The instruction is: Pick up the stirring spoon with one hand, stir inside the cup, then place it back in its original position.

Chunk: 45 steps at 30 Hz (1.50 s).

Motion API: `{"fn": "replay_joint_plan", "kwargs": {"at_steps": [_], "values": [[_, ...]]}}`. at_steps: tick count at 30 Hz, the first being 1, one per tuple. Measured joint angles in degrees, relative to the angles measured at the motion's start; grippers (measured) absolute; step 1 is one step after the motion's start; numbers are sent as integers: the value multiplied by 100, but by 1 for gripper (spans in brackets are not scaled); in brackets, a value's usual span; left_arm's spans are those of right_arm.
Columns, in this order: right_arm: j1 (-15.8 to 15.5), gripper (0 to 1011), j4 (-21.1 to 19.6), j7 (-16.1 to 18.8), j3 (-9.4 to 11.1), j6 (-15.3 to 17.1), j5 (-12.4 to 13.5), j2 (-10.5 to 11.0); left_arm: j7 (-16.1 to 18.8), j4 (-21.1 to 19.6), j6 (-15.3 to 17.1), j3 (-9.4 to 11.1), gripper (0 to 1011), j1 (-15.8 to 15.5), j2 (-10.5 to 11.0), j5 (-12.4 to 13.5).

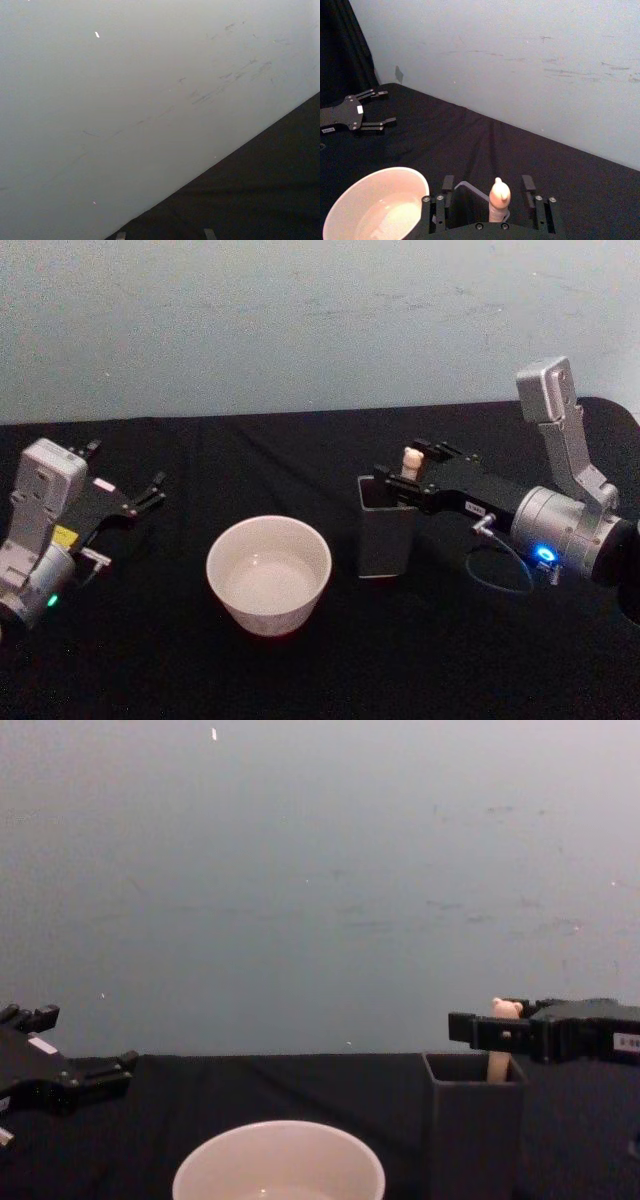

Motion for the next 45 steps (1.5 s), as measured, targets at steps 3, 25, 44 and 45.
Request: {"fn": "replay_joint_plan", "kwargs": {"at_steps": [3, 25, 44, 45], "values": [[-1, 911, -1, -1, 0, -16, -5, 0, 0, 0, 0, 0, 1001, 0, 0, 0], [-377, 1002, 298, -1880, 709, -1640, -1350, -852, 0, 0, 0, 0, 1001, 0, 0, 0], [-505, 1002, 1431, -2149, 706, -1588, -2043, -1153, 0, 0, 0, 0, 1001, 0, 0, 0], [-502, 1002, 1442, -2149, 717, -1580, -2045, -1163, 0, 0, 0, 0, 1001, 0, 0, 0]]}}
